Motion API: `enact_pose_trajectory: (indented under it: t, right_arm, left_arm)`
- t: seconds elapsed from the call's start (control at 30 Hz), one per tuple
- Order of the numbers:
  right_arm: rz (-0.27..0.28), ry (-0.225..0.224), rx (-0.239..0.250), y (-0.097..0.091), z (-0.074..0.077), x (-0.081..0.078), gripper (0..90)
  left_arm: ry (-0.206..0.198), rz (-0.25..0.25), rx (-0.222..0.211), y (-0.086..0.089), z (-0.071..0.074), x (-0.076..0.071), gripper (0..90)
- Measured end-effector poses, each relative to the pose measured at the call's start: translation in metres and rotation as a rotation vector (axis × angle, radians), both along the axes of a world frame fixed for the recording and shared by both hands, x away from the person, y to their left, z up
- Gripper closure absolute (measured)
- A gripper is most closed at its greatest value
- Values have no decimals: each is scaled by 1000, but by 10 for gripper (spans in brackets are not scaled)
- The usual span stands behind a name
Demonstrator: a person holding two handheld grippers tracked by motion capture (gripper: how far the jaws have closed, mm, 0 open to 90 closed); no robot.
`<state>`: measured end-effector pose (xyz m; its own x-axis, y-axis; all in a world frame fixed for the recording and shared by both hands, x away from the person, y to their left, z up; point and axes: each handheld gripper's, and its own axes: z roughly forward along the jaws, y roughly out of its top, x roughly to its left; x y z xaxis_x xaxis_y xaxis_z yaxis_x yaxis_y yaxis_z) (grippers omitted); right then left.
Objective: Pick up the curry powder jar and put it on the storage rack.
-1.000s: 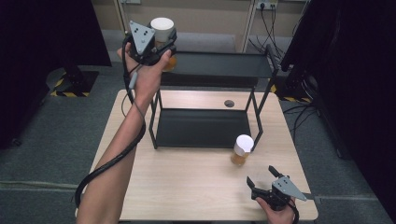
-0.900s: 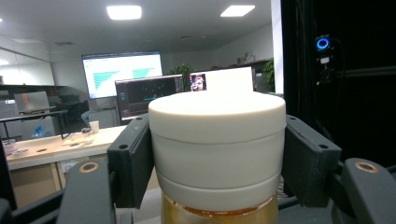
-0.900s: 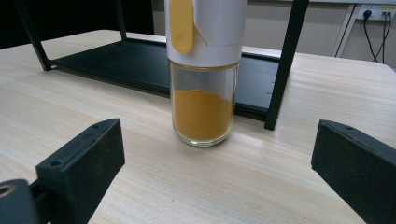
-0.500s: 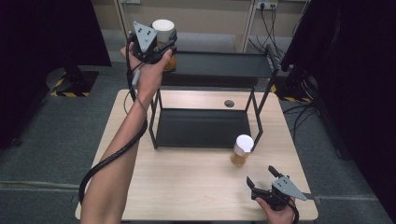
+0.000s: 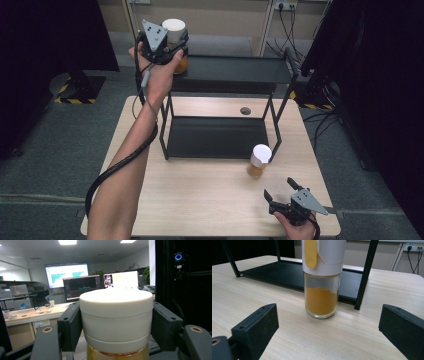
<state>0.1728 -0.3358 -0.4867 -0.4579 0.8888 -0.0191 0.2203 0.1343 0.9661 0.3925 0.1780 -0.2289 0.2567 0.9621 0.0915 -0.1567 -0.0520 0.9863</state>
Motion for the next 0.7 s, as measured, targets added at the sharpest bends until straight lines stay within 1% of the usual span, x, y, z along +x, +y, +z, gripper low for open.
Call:
enact_pose_trajectory:
  t: [0.13, 0.2, 0.27, 0.3, 0.33, 0.4, 0.47, 0.6, 0.7]
  right_arm:
    - [1, 2, -1, 0, 0, 0, 31]
    - [1, 0, -5, 1, 0, 0, 31]
    - [1, 0, -6, 1, 0, 0, 30]
    - [1, 0, -6, 1, 0, 0, 30]
    - [1, 1, -6, 1, 0, 0, 30]
    - [1, 1, -6, 0, 0, 0, 30]
    - [2, 1, -5, 0, 0, 0, 29]
    - [0, 1, -2, 0, 0, 0, 28]
    - [2, 3, -2, 0, 1, 0, 28]
  left_arm:
    - [4, 1, -10, 1, 0, 0, 331]
    - [0, -10, -23, 3, -2, 1, 327]
    - [5, -15, -28, 4, -2, 1, 278]
    - [9, -18, -29, 5, -2, 1, 278]
    - [8, -14, -28, 5, -2, 0, 246]
    - [4, -8, -38, 4, -2, -2, 201]
    - [-4, -6, -37, 3, -2, -7, 177]
    - [-17, 0, -32, 0, -3, -17, 166]
    - [-19, 4, -41, -1, -4, -24, 165]
